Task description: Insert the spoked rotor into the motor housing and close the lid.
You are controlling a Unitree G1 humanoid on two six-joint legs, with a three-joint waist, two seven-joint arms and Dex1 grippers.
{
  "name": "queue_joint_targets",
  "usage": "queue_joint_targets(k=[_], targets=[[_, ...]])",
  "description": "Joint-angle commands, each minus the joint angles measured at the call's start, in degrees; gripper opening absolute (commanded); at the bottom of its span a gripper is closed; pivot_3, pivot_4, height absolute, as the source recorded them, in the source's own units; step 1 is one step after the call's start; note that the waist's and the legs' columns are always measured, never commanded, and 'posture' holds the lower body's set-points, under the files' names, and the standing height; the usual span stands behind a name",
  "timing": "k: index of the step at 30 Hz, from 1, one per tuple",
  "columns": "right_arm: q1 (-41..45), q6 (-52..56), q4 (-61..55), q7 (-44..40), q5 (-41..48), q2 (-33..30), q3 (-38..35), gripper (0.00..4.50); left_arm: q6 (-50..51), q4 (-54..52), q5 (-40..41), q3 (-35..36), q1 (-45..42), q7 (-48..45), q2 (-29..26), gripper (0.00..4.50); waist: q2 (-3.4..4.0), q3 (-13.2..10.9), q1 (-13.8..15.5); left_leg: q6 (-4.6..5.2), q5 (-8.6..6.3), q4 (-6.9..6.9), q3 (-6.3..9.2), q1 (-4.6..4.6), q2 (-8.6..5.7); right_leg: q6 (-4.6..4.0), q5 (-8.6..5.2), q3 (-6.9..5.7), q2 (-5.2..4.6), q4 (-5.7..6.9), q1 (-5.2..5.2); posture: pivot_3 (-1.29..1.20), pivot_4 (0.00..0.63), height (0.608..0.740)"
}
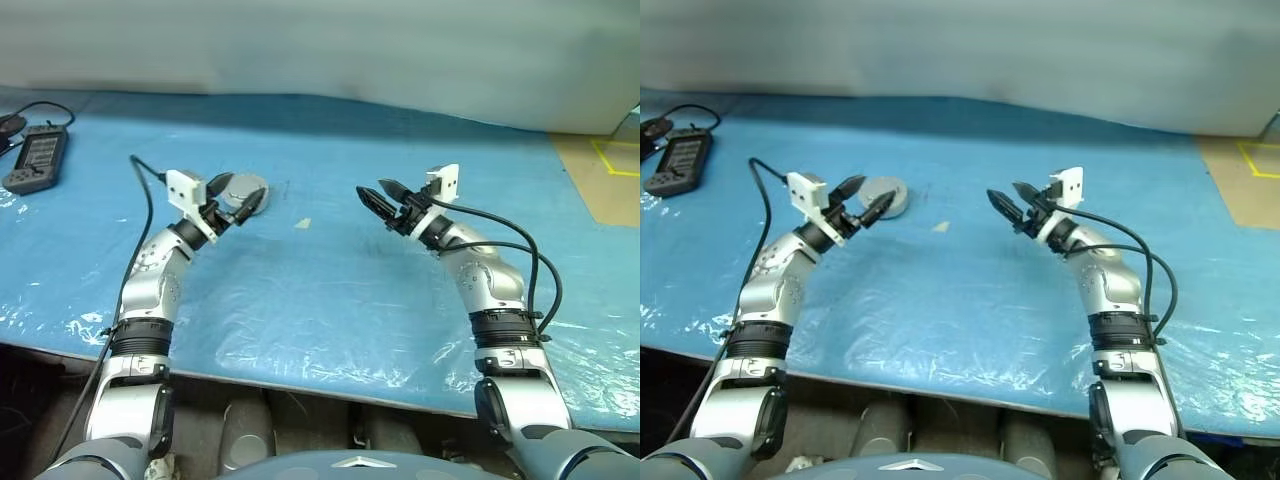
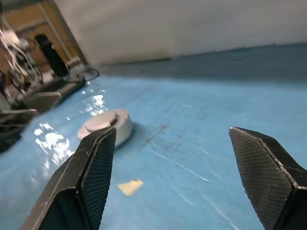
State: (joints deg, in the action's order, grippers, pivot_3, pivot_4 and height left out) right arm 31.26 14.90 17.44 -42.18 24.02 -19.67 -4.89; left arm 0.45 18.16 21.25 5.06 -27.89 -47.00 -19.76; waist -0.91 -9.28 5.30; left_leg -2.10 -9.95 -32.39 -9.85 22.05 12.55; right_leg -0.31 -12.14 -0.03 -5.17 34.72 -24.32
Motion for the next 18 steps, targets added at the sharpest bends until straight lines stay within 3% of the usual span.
queue_joint_targets(k=[1, 2, 5, 10, 18], targets=[[0.41, -6.22, 1.61, -3.67, -4.14, -3.05, 1.27, 3.89, -0.96, -1.60, -1.59, -3.06, 0.62, -4.06, -0.84, 4.45, 0.00, 0.00, -0.05, 0.00, 0.00, 0.00, -0.02, 0.00, 0.01, -0.01, 0.00, 0.00, 0.01, 0.00, 0.00, 0.00, 0.150, 0.740], [0.21, -6.99, 2.19, -4.78, -4.96, -4.04, 1.72, 3.89, -0.88, -1.32, -1.59, -3.74, 0.74, -5.22, -0.75, 4.45, 0.00, 0.00, -0.13, 0.00, 0.00, 0.00, -0.03, -0.01, 0.02, -0.02, -0.01, 0.01, 0.01, 0.00, 0.00, 0.00, 0.150, 0.740], [-1.40, -8.61, 2.54, -9.67, -6.89, -7.46, 3.56, 4.49, -1.31, -0.45, -2.90, -6.71, 1.28, -8.35, -0.57, 4.50, 0.00, 0.00, -0.22, 0.01, 0.00, 0.02, -0.08, -0.01, 0.03, -0.04, -0.03, 0.03, 0.02, 0.00, -0.03, 0.00, 0.150, 0.740], [-4.67, -7.63, 0.27, -14.36, -6.77, -10.63, 4.18, 4.49, -1.47, -0.08, -3.56, -9.70, 1.76, -12.44, -0.27, 4.50, 0.00, 0.00, -0.10, 0.03, -0.01, 0.01, -0.10, -0.03, 0.08, -0.10, -0.05, 0.02, 0.04, 0.01, -0.03, 0.00, 0.150, 0.740], [-6.40, -7.26, -1.57, -13.08, -6.86, -10.73, 2.49, 4.49, -1.17, 1.12, -4.05, -10.06, 0.98, -14.38, -0.30, 4.50, 0.01, -0.01, -0.18, 0.06, -0.02, -0.05, -0.17, -0.10, 0.15, -0.20, -0.03, 0.03, 0.04, 0.06, -0.03, 0.00, 0.150, 0.740]])
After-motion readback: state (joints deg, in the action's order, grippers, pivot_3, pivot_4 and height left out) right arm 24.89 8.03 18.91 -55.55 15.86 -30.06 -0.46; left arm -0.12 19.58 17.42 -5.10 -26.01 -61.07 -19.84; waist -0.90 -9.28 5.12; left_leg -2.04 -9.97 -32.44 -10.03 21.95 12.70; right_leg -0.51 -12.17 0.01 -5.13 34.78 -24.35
